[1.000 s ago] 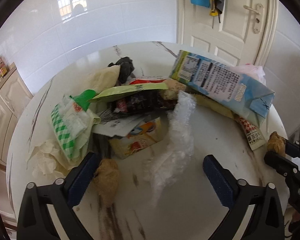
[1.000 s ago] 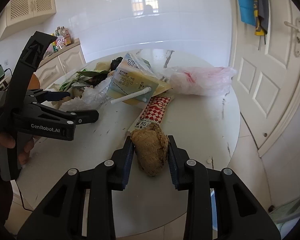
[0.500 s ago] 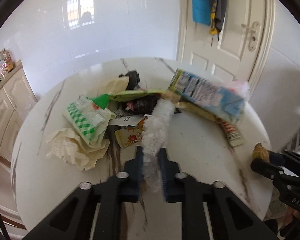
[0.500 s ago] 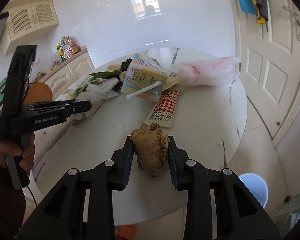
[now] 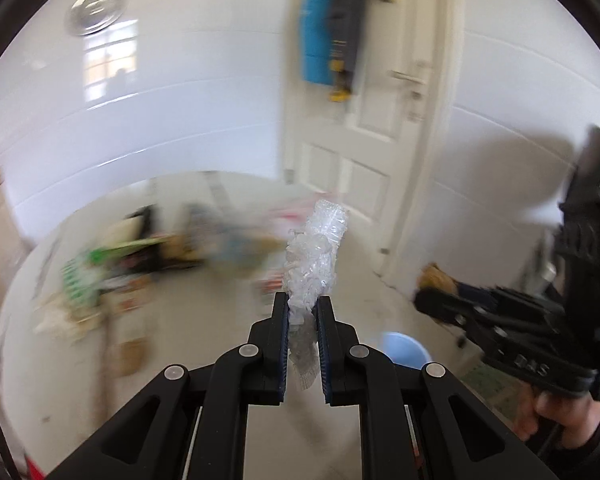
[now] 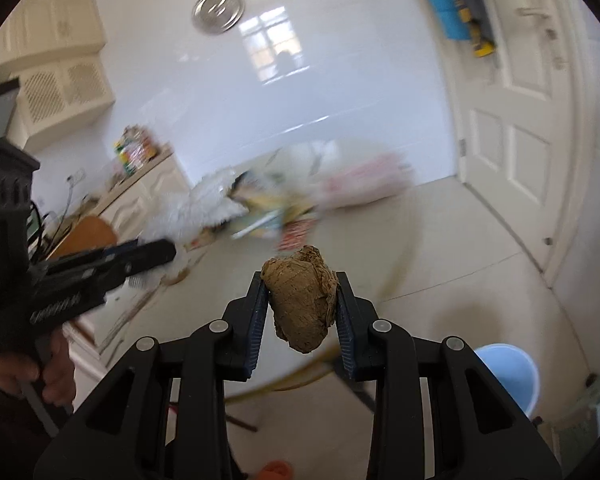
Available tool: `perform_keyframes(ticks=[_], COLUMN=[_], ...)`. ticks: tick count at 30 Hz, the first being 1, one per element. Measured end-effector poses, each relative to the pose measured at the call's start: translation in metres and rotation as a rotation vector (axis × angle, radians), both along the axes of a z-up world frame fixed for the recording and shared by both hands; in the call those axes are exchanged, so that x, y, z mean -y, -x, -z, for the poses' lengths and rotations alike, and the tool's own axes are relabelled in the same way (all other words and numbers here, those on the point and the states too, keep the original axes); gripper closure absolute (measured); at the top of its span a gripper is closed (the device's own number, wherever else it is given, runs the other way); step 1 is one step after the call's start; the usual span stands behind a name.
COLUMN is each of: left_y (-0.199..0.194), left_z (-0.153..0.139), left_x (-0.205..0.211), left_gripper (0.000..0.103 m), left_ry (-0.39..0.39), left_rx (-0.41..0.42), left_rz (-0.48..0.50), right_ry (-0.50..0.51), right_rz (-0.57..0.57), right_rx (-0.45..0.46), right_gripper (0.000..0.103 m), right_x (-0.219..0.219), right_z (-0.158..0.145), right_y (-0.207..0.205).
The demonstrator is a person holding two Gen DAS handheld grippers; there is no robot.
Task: Collect trash
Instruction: 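Carry both items over the blue bucket and open both grippers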
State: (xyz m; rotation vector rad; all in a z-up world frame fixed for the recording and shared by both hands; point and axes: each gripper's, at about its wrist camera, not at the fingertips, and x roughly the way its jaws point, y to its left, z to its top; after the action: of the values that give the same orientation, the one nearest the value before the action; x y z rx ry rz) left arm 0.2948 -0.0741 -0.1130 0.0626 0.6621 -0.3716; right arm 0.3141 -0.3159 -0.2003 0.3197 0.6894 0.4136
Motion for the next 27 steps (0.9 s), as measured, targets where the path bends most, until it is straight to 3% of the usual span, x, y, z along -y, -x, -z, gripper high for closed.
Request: perform_keyframes(ticks=[7, 13, 16, 20, 22, 24, 27], left_y=[-0.025, -0.082, -0.11, -0.144, -0.16, -0.176, -0.181], left_z=[0.045, 0.116, 0.15, 0.187, 0.201, 0.213, 0.217], left_x=[0.111, 0.188, 0.22, 0.25, 0.256, 0.261, 0.27], left_gripper=[0.094, 0.093, 0.093, 0.087, 0.079, 0.053, 0.041], left_ry=[-0.035, -0.152, -0.132, -0.182, -0.203, -0.225, -0.233], left_rx=[-0.102, -0.199, -0.286, -0.305, -0.319, -0.317, -0.304], left_rz=[0.211, 0.286, 0.343, 0.36, 0.349, 0.331, 0.321], right_ry=[0.105, 0.12, 0.111, 0.087, 0.074, 0.063, 0.049], right_rz=[0.205, 0.317, 0.337, 0.345, 0.339, 0.333, 0.339], right_rx=[-0.075, -0.186, -0.229, -0.273, -0.287, -0.299, -0.309], right_gripper=[0.073, 0.073, 0.073, 0.073, 0.073, 0.073, 0.072], right_x=[0.09, 0.152, 0.18, 0.203, 0.21, 0.214, 0.217], right_z=[0.036, 0.091, 0.119, 0.151, 0.164, 0.175, 0.184], right_y=[0.011, -0.005, -0.018, -0.032, -0.041, -0.049, -0.052])
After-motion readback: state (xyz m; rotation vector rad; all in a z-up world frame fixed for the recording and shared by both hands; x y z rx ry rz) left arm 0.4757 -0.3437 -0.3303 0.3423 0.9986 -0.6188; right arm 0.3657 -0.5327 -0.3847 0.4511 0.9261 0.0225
